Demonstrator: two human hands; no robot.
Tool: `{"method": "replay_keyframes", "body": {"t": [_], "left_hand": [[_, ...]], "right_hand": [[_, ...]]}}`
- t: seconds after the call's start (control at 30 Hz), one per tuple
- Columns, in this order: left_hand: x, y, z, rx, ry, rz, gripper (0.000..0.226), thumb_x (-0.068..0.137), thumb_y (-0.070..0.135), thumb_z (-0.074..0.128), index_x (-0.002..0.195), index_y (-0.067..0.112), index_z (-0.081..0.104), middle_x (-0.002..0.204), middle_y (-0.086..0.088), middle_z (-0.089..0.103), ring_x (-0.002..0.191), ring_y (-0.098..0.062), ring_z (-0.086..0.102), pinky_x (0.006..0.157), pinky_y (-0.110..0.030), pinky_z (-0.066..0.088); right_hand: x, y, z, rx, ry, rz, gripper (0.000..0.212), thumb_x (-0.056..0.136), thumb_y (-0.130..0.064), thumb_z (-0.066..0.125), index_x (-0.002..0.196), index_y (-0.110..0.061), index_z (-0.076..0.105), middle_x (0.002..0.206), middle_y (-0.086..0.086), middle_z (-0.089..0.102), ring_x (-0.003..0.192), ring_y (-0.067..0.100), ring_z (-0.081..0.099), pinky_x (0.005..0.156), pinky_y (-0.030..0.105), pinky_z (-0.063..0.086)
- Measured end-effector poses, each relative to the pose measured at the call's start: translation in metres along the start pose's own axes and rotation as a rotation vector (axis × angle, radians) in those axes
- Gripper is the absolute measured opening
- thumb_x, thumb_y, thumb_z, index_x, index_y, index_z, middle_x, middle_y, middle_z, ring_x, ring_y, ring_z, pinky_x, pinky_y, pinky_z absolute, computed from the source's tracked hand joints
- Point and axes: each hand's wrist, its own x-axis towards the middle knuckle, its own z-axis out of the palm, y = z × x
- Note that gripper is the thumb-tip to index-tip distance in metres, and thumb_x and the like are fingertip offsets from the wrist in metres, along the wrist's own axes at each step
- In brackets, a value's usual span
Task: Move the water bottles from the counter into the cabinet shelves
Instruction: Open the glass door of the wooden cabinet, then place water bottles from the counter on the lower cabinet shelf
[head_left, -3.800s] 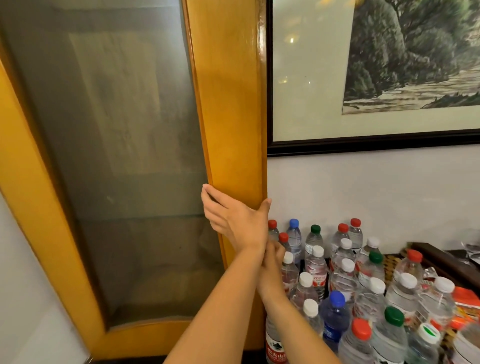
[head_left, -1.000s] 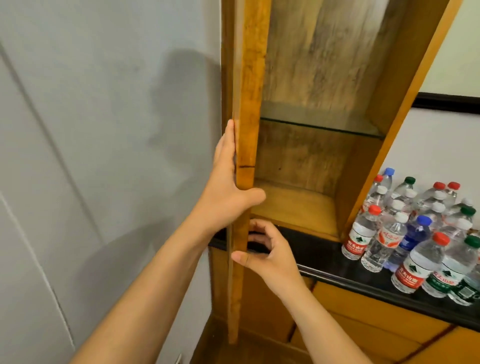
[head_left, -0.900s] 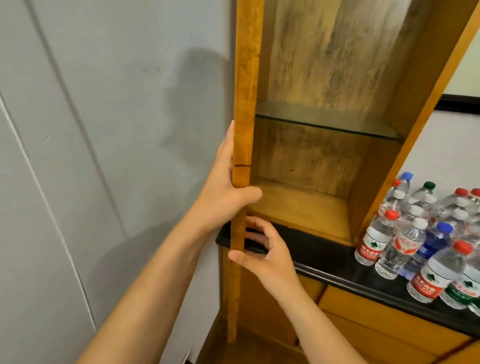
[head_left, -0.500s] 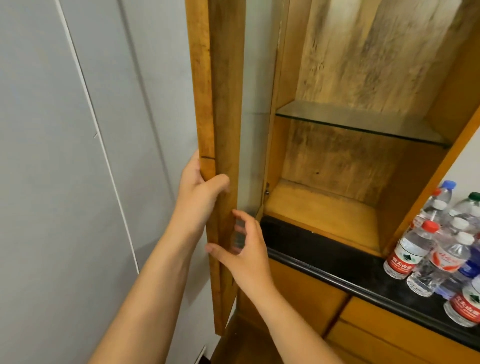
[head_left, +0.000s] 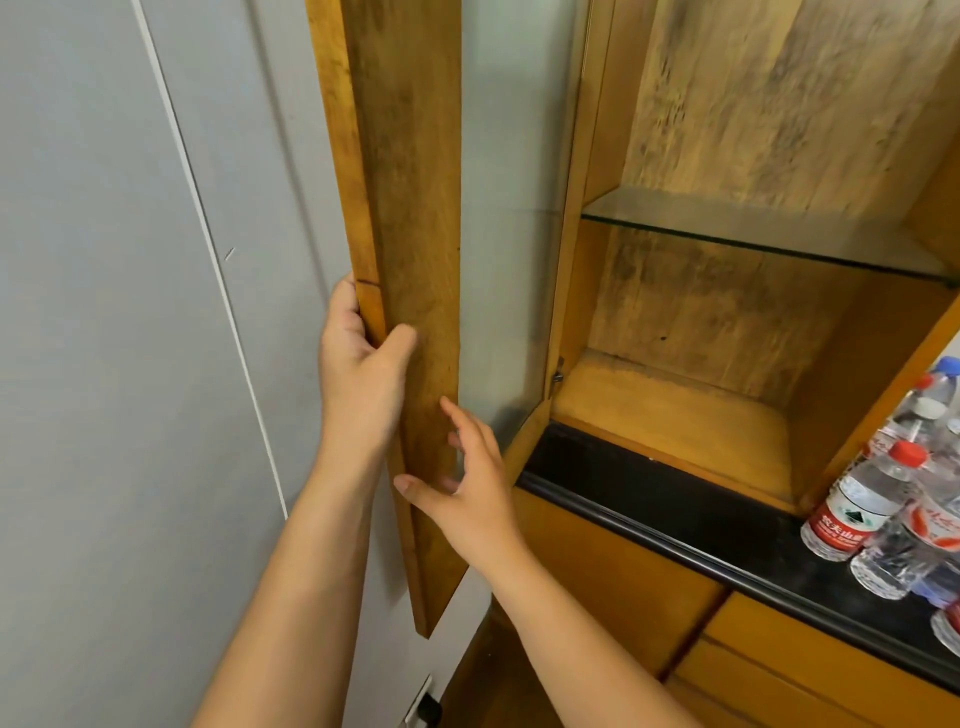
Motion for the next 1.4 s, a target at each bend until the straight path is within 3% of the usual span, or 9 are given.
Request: {"method": "replay_keyframes", "body": {"t": [0.2, 0.33, 0.63, 0.7, 0.8, 0.9, 1.07, 1.2, 1.4], "left_hand": [[0.004, -0.004, -0.011, 0.086, 0.030, 0.069, 0.035, 0.080, 0.000, 0.048, 0.110, 0.019, 0.052, 0.103, 0.006, 0.059, 0.098, -0.009, 0.059, 0.092, -0.039, 0.049], [0.005, -0.011, -0.015, 0.139, 0.022, 0.097, 0.048, 0.086, -0.005, 0.048, 0.132, 0.003, 0.040, 0.124, -0.003, 0.053, 0.115, -0.011, 0.052, 0.102, -0.035, 0.043], [-0.005, -0.017, -0.021, 0.131, 0.020, 0.146, 0.063, 0.082, -0.005, 0.051, 0.140, 0.003, 0.028, 0.140, -0.005, 0.038, 0.133, -0.013, 0.036, 0.112, -0.036, 0.031], [-0.013, -0.019, -0.022, 0.155, 0.058, 0.202, 0.066, 0.079, -0.005, 0.052, 0.140, 0.001, 0.028, 0.139, -0.007, 0.034, 0.135, -0.019, 0.033, 0.112, -0.043, 0.031], [-0.034, -0.020, -0.018, 0.218, 0.162, 0.345, 0.060, 0.073, -0.008, 0.052, 0.131, 0.000, 0.040, 0.137, -0.015, 0.033, 0.135, -0.025, 0.032, 0.107, -0.049, 0.034], [-0.060, -0.025, -0.009, 0.217, 0.215, 0.491, 0.051, 0.069, -0.011, 0.051, 0.116, 0.008, 0.051, 0.126, -0.009, 0.043, 0.121, -0.031, 0.046, 0.090, -0.043, 0.045], [-0.115, -0.040, 0.030, -0.017, -0.149, 0.307, 0.036, 0.084, 0.001, 0.046, 0.107, 0.028, 0.055, 0.099, 0.009, 0.061, 0.081, -0.014, 0.059, 0.070, -0.030, 0.049], [-0.176, -0.059, 0.079, -0.019, -0.471, 0.095, 0.023, 0.087, 0.010, 0.046, 0.099, 0.025, 0.059, 0.085, 0.019, 0.060, 0.074, -0.002, 0.055, 0.066, -0.018, 0.044], [-0.287, -0.088, 0.153, 0.025, -0.856, -0.225, 0.026, 0.089, 0.014, 0.044, 0.092, 0.032, 0.062, 0.082, 0.019, 0.060, 0.076, 0.000, 0.055, 0.066, -0.009, 0.044]], "right_hand": [[0.003, -0.002, 0.011, -0.002, -0.070, 0.024, 0.079, 0.078, -0.023, 0.071, 0.138, -0.047, 0.026, 0.149, -0.015, 0.021, 0.135, 0.010, 0.030, 0.105, 0.040, 0.042], [0.005, -0.003, 0.015, 0.029, -0.083, 0.034, 0.079, 0.079, -0.018, 0.070, 0.139, -0.046, 0.026, 0.151, -0.016, 0.018, 0.136, 0.011, 0.029, 0.105, 0.034, 0.042], [0.003, -0.003, 0.015, 0.048, -0.048, 0.067, 0.075, 0.080, -0.016, 0.069, 0.138, -0.045, 0.030, 0.150, -0.015, 0.021, 0.137, 0.013, 0.029, 0.107, 0.042, 0.039], [-0.001, 0.001, 0.013, 0.055, -0.034, 0.074, 0.069, 0.081, -0.016, 0.068, 0.136, -0.042, 0.035, 0.146, -0.015, 0.030, 0.133, 0.011, 0.034, 0.105, 0.035, 0.040], [-0.016, 0.008, 0.002, 0.117, -0.005, 0.090, 0.054, 0.083, -0.014, 0.065, 0.126, -0.040, 0.045, 0.126, -0.020, 0.045, 0.114, 0.002, 0.049, 0.087, 0.016, 0.043], [-0.039, 0.018, -0.019, 0.162, 0.067, 0.095, 0.038, 0.085, -0.010, 0.060, 0.107, -0.040, 0.053, 0.102, -0.014, 0.059, 0.090, -0.001, 0.059, 0.073, 0.012, 0.048], [-0.096, 0.038, -0.068, 0.097, 0.211, 0.158, 0.030, 0.088, -0.012, 0.056, 0.094, -0.041, 0.057, 0.087, -0.011, 0.064, 0.086, 0.006, 0.062, 0.081, 0.025, 0.053], [-0.157, 0.064, -0.118, 0.116, 0.408, 0.240, 0.025, 0.090, -0.012, 0.055, 0.091, -0.037, 0.060, 0.084, -0.014, 0.062, 0.079, 0.003, 0.061, 0.067, 0.013, 0.051], [-0.276, 0.118, -0.190, 0.211, 0.806, 0.411, 0.023, 0.090, -0.008, 0.054, 0.090, -0.029, 0.063, 0.072, -0.012, 0.060, 0.070, 0.005, 0.058, 0.062, 0.017, 0.046]]}}
